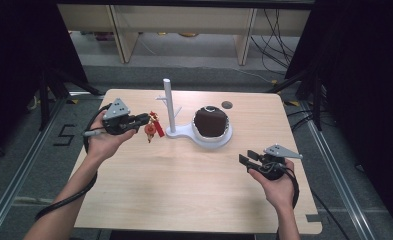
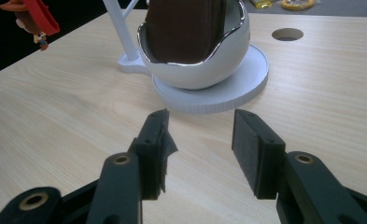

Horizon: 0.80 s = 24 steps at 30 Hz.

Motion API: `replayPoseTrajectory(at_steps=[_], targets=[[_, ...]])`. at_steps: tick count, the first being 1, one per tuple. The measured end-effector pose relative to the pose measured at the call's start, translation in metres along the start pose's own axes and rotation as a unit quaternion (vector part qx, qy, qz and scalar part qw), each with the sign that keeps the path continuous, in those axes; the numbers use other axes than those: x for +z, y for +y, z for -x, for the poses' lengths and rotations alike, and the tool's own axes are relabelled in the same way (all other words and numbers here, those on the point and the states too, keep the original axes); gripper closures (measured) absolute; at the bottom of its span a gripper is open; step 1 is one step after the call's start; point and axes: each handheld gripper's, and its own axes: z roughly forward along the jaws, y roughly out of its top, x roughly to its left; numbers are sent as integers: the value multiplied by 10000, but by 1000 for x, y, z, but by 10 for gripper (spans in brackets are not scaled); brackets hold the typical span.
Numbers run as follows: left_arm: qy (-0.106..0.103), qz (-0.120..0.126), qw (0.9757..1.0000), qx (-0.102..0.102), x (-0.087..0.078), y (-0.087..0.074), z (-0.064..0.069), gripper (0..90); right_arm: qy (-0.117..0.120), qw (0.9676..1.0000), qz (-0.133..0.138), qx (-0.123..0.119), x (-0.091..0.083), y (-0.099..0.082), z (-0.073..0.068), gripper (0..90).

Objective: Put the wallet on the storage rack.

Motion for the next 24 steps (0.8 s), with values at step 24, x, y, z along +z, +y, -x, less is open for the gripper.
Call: replayPoseTrajectory(at_steps=[24], targets=[[565, -24, 9982, -181, 28, 22, -25, 825, 127, 9997, -133, 186, 2, -4, -4, 556]])
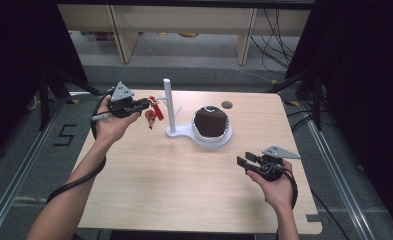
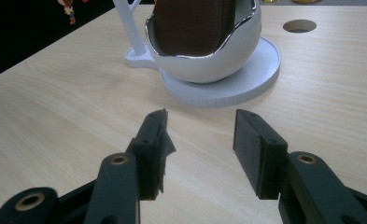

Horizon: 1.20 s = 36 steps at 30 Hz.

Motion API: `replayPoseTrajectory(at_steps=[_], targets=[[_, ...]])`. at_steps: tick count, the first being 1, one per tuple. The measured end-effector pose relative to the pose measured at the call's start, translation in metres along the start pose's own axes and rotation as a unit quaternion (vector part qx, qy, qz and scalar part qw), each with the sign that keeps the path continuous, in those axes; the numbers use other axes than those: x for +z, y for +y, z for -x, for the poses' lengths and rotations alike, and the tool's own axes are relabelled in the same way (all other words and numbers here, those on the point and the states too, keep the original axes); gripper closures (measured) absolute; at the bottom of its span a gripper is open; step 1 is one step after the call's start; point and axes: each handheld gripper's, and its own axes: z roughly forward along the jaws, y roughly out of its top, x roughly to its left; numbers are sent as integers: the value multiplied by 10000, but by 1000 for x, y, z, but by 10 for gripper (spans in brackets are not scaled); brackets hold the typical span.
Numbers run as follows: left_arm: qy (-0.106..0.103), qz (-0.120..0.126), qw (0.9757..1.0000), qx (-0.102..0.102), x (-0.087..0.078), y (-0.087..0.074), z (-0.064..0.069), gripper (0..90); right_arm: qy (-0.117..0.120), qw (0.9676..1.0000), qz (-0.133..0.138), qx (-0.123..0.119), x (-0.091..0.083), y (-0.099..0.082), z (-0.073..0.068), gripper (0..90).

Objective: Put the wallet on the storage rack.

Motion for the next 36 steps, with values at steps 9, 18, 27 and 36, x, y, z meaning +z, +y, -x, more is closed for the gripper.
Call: replayPoseTrajectory(at_steps=[9, 18, 27, 36], targets=[[140, -24, 9999, -33, 0, 6, 2, 825, 85, 9999, 6, 58, 3, -2, 0, 550], [233, -33, 9996, 174, 1, 13, 6, 824, 112, 9998, -97, -97, 6, -3, 2, 545], [321, -89, 9993, 141, 11, 13, 8, 824, 147, 9998, -131, -97, 9, -6, 2, 540], [366, -191, 9991, 76, 19, 10, 5, 824, 55, 9995, -243, -217, 10, -7, 2, 534]])
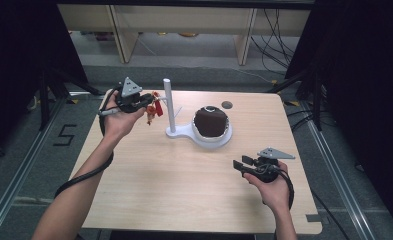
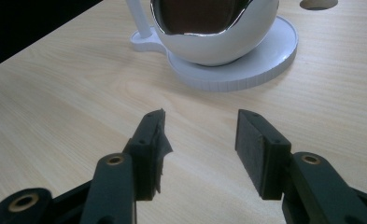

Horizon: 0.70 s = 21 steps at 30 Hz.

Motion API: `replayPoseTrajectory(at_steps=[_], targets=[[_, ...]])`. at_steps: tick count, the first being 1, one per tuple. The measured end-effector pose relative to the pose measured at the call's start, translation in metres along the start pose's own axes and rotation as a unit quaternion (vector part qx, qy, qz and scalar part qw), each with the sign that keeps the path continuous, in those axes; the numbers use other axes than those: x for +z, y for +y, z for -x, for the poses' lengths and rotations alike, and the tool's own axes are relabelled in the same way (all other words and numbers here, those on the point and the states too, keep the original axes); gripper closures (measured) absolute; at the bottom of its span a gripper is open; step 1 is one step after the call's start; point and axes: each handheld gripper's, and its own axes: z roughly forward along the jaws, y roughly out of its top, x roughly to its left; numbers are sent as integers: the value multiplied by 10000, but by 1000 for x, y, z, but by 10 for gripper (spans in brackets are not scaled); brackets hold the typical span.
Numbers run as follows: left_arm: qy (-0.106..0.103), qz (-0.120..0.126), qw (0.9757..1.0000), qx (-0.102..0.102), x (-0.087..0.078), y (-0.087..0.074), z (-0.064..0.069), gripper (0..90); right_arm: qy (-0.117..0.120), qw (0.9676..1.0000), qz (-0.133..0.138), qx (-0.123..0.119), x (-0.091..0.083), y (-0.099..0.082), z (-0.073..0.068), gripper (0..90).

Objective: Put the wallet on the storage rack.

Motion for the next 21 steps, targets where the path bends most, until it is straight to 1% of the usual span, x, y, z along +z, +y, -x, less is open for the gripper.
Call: replayPoseTrajectory(at_steps=[1, 4, 5, 6, 7, 10, 11, 12, 13, 14, 15, 16, 18, 19, 20, 21], targets=[[-5, -9, 10000, -13, 1, -1, 0, 824, 15, 10000, -13, 34, 0, 0, 0, 534], [-12, -51, 10000, -17, 3, -4, 0, 823, 23, 10000, -9, 20, 0, 0, 0, 534], [-23, -99, 9999, -17, 5, -7, 0, 823, 14, 10000, -10, 20, 0, 0, 0, 534], [-11, -116, 9999, -36, 6, -9, 0, 823, 97, 9997, -21, 213, 0, -1, -2, 533], [-7, -116, 9999, -36, 7, -9, 0, 823, 97, 9997, -15, 226, 0, -1, -2, 533], [22, -3, 10000, -51, 4, -6, 1, 824, 71, 9997, -54, 225, 0, -1, -2, 532], [47, 11, 10000, -27, 2, -5, 1, 824, 53, 9997, -8, 252, 0, -1, -2, 532], [48, 39, 10000, -30, 0, -3, 1, 824, 75, 9995, -43, 293, 0, -1, -2, 531], [48, 39, 10000, -30, 0, -3, 1, 824, 75, 9995, -43, 293, 0, -1, -2, 531], [7, 84, 10000, 29, -1, -1, 0, 824, 33, 9996, -50, 264, 0, -1, -2, 531], [18, 87, 9999, 50, -4, -1, -1, 824, 33, 9996, -50, 264, 0, -1, -2, 531], [35, 94, 9999, 87, -6, 0, -1, 824, 69, 9999, -21, 143, 2, -2, 1, 531], [39, 88, 9999, 92, -8, -1, -1, 824, 150, 9997, -16, 181, 3, -2, 0, 531], [46, 103, 9998, 156, -11, -1, 0, 824, 78, 9998, -45, 174, 2, -2, -1, 531], [45, 106, 9998, 164, -13, -1, 0, 824, 60, 9999, 11, 100, 3, -2, 0, 531], [49, 109, 9997, 191, -15, -1, 0, 824, 68, 9999, 9, 103, 3, -2, 0, 531]])
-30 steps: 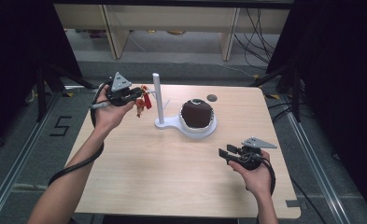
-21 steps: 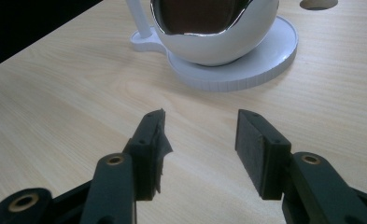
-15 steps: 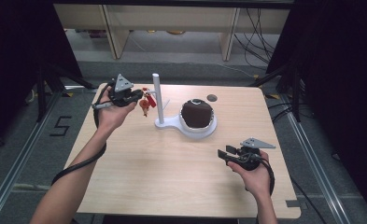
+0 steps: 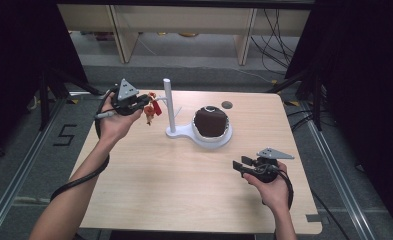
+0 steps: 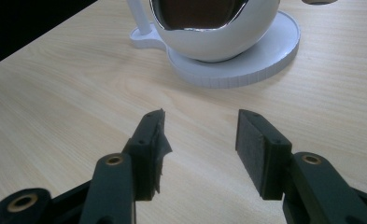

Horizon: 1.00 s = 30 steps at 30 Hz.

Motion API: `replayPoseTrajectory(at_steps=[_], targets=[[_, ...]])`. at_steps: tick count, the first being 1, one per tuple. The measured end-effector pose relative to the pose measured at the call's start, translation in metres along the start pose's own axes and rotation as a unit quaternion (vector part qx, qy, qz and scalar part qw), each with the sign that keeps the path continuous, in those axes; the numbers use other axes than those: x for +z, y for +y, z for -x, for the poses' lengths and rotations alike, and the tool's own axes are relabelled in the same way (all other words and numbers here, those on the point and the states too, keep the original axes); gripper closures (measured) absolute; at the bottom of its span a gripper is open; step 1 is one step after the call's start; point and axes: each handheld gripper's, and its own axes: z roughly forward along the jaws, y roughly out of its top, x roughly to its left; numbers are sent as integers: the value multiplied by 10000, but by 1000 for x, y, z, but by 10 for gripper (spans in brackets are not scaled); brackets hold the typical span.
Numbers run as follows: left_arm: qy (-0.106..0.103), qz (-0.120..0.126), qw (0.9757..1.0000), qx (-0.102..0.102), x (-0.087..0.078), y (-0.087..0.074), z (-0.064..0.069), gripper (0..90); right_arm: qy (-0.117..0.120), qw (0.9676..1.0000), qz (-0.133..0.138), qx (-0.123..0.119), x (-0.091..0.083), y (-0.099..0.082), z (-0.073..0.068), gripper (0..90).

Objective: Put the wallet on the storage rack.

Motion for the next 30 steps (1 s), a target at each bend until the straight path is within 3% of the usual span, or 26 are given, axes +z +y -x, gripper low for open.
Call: replayPoseTrajectory(at_steps=[2, 3, 8, 9, 10, 16, 17, 23, 30], targets=[[-21, -9, 10000, 54, -3, 0, 1, 824, 26, 9999, 18, 128, 1, 0, -2, 531], [-29, -8, 10000, 77, -4, 1, 2, 824, -16, 10000, -18, -2, 0, 0, 0, 531], [-18, 26, 9998, 201, -5, 7, 7, 824, 38, 10000, -64, 40, 2, 0, 0, 531], [-18, 18, 9997, 226, -4, 8, 8, 823, 80, 9996, -114, 234, 1, -1, -3, 531], [-18, 19, 9997, 222, -3, 9, 8, 823, 84, 9996, -119, 244, 1, -1, -3, 531], [8, -79, 9998, 204, 5, 10, 8, 823, 51, 9996, -90, 250, 1, -2, -2, 528], [14, -93, 9997, 203, 7, 10, 8, 823, 46, 9999, -58, 118, 2, -2, 0, 528], [2, -159, 9997, 181, 15, 8, 7, 823, 96, 9999, -55, 93, 4, -3, 1, 526], [-10, -412, 9990, 184, 21, -4, 5, 821, 82, 9999, -79, 41, 3, -3, 1, 522]])
